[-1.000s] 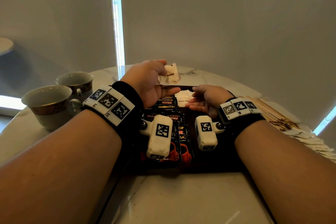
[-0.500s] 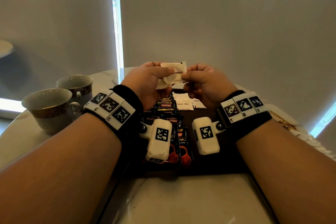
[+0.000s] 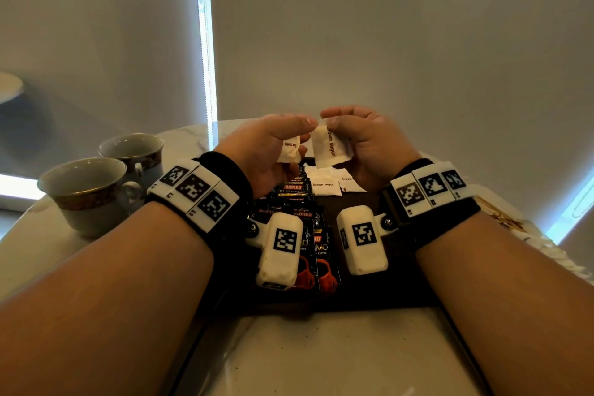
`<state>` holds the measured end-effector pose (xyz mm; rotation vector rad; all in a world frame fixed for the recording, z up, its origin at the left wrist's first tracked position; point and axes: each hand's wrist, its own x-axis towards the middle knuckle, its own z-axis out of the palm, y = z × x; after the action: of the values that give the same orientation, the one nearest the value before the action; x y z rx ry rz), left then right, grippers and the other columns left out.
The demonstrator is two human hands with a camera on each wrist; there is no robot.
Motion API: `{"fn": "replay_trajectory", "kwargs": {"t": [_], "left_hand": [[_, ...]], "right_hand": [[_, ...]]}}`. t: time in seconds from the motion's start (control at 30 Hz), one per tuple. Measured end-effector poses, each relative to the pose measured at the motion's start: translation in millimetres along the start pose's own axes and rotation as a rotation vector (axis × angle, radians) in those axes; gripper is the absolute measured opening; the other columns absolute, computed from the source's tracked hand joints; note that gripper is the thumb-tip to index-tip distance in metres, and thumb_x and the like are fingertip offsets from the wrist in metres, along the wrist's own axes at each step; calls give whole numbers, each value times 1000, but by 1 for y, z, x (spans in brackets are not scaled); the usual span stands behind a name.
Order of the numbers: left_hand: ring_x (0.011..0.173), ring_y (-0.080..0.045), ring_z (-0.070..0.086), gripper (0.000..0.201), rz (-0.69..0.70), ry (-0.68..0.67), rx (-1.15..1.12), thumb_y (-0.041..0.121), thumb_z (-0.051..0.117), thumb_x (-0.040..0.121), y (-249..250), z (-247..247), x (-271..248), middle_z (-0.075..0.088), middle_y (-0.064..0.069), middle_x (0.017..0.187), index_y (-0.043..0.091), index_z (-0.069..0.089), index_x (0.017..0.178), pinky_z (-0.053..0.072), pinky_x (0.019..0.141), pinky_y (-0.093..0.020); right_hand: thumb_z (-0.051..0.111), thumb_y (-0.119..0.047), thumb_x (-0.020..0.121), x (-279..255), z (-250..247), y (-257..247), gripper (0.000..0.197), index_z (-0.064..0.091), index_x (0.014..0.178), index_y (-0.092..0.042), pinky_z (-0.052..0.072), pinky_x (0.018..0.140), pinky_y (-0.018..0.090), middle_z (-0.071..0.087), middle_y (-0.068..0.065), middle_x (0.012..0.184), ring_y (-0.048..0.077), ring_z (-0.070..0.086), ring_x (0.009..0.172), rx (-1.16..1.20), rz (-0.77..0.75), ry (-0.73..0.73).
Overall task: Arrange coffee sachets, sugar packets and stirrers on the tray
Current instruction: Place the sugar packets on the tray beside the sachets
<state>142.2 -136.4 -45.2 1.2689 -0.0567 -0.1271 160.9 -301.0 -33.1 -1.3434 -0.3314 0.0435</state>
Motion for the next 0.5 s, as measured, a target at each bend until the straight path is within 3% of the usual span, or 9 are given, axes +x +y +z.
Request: {"fn": "replay_trajectory", "kwargs": {"t": [0.1,0.23,0.33,0.4,0.5], "left_hand": [[64,-18,69,20,18,-31,-12,9,62,97,2,4,-4,71,-14,91,4,61,117,50,49,-23],[72,-24,70,8,72,25,-84,-1,62,95,4,5,-3,71,-19,96,6,62,100,56,54,-26],[78,-27,71,12,85,40,-114,-5,60,94,2,3,-1,69,-21,102,5,60,101,58,56,-28],[76,-24,71,16,76,29,-89,-3,61,94,2,3,-2,69,-21,103,4,59,108,58,57,-28],[73,-17,65,29,50,13,-42,10,64,97,2,3,-3,66,-15,103,2,59,124,56,57,-25]], "right_hand": [[58,-3,97,0,2,2,23,58,120,-3,54,48,27,71,11,87,20,70,65,25,-3,-10],[61,-21,96,1,-1,4,30,54,120,-5,48,51,26,71,6,89,19,68,71,-35,2,-13],[57,-8,96,2,-3,5,5,54,100,-6,44,52,28,69,7,82,17,63,65,-71,1,0],[54,0,94,3,-3,7,8,53,92,-8,44,49,28,67,10,82,18,60,63,-97,0,26],[52,2,94,6,-5,7,10,53,93,-8,45,48,27,66,12,86,18,58,63,-99,12,37]]}}
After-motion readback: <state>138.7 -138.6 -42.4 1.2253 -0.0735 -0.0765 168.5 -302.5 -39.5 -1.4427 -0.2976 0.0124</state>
